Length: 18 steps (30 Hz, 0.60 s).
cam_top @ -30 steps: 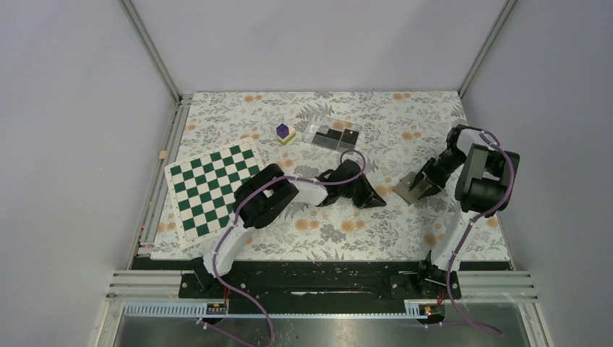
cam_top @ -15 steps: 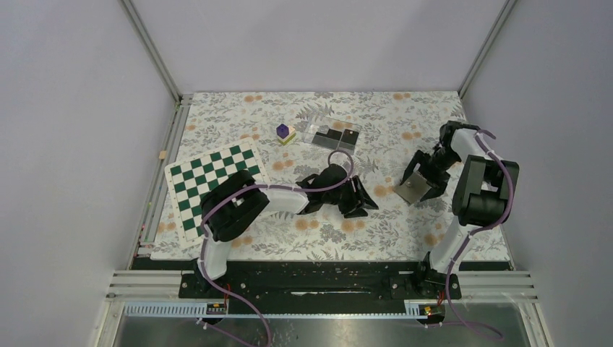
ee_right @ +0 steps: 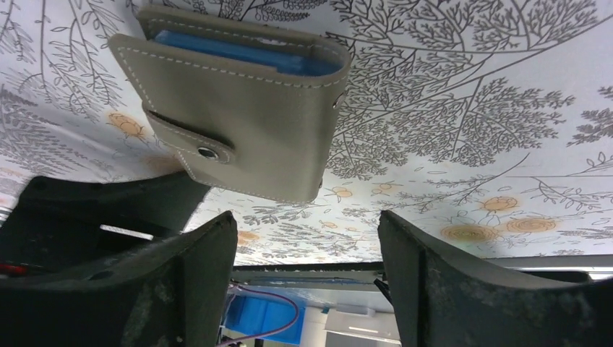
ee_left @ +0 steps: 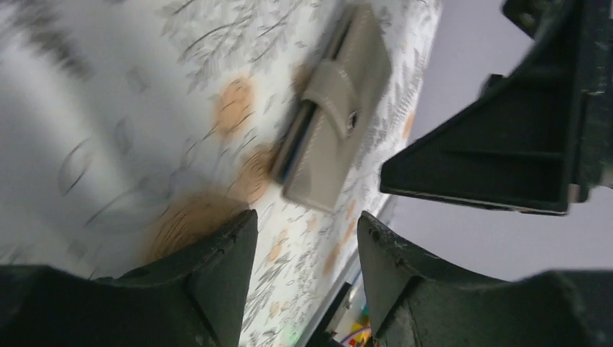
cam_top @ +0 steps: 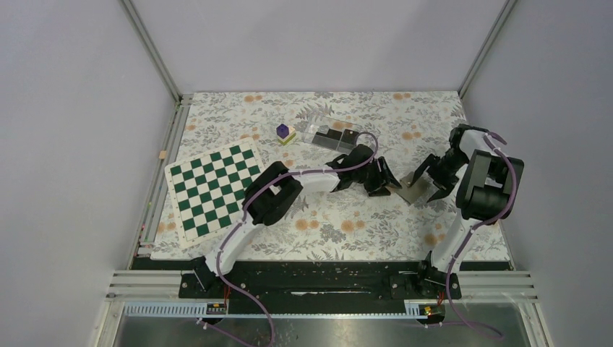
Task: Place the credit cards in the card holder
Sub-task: Move the card holder to the center of the board.
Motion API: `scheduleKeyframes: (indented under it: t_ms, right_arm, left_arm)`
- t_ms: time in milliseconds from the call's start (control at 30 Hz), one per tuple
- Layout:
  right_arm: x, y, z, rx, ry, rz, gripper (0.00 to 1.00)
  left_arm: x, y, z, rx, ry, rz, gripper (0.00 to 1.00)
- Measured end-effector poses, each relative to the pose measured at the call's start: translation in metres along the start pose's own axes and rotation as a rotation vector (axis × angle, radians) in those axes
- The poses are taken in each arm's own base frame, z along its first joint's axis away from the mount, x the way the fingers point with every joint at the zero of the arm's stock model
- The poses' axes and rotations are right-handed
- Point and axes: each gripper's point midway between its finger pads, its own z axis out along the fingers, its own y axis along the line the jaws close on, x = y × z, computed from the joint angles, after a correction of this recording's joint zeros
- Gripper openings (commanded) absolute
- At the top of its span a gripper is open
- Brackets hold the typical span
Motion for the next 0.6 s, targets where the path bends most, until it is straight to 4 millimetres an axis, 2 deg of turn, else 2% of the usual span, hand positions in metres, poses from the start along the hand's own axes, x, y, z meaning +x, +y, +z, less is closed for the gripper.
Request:
scheduleKeyframes:
  t_ms: [33, 133, 300, 433, 600]
  right_arm:
    - [-0.001, -0.001, 0.001, 0.002, 0.006, 0.004, 0.72]
    - [-0.002, -0.001, 0.006, 0.004, 0.022, 0.011, 0.71]
    - [-0.004, -0.001, 0.011, 0.009, 0.041, 0.016, 0.7]
    - [-0.002, 0.0, 0.017, 0.0, 0.067, 0.022, 0.68]
    - [0.0, 0.002, 0.024, -0.012, 0.103, 0.03, 0.67]
  left_arm:
    - [-0.003, 0.003, 0.006, -0.007, 0.005, -0.012, 0.54]
    - [-0.016, -0.007, 0.02, 0.017, 0.006, -0.002, 0.54]
    - [-0.028, -0.01, 0.03, 0.006, 0.001, -0.007, 0.51]
    - [-0.027, -0.008, 0.031, 0.006, 0.013, -0.027, 0.41]
    - [-0.01, -0.009, 0.034, 0.06, 0.066, -0.045, 0.38]
